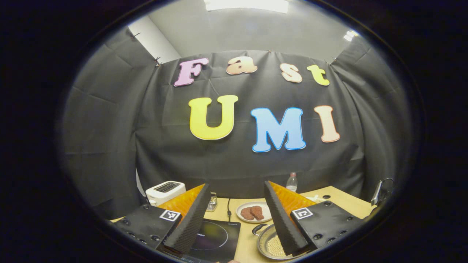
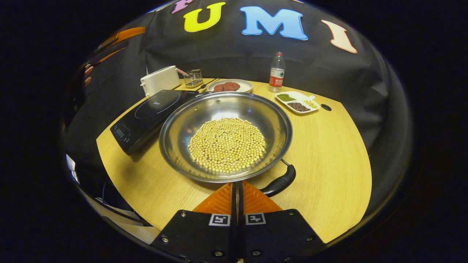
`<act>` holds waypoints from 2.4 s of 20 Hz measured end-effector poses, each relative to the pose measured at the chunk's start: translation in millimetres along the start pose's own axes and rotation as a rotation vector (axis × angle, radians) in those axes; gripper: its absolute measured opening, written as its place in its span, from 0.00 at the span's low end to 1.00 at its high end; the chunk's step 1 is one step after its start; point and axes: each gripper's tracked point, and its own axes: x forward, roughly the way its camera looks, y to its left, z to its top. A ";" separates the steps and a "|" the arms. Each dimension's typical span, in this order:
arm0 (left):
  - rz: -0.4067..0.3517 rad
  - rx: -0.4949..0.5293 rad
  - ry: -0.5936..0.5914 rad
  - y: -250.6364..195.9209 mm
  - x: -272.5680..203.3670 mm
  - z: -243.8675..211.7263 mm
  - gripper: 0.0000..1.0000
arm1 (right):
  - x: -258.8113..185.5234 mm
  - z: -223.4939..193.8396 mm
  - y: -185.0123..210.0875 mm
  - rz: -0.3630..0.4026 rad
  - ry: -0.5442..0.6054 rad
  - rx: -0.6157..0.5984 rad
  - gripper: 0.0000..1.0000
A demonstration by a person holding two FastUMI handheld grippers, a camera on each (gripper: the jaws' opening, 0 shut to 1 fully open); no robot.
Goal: First push the handle of the pot to place it horizontally, then grasp the pot with both hands and set it on the induction cooktop.
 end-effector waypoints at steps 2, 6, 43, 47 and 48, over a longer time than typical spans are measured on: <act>0.000 -0.001 0.009 -5.8 1.8 -4.4 0.99 | 2.6 1.7 -12.7 -0.012 -0.001 0.004 0.01; 0.013 -0.002 0.029 -14.4 3.9 -13.9 0.95 | 8.3 7.4 -35.2 -0.034 -0.005 0.006 0.01; -0.164 0.019 0.568 -70.1 63.5 -259.6 0.96 | 54.0 92.2 -119.9 -0.231 -0.223 0.252 1.00; -0.157 0.037 0.641 -75.0 66.6 -294.4 0.96 | 67.8 86.0 -120.5 -0.221 -0.196 0.227 1.00; -0.155 0.043 0.656 -75.9 66.1 -302.6 0.96 | 71.4 83.9 -120.4 -0.218 -0.187 0.220 1.00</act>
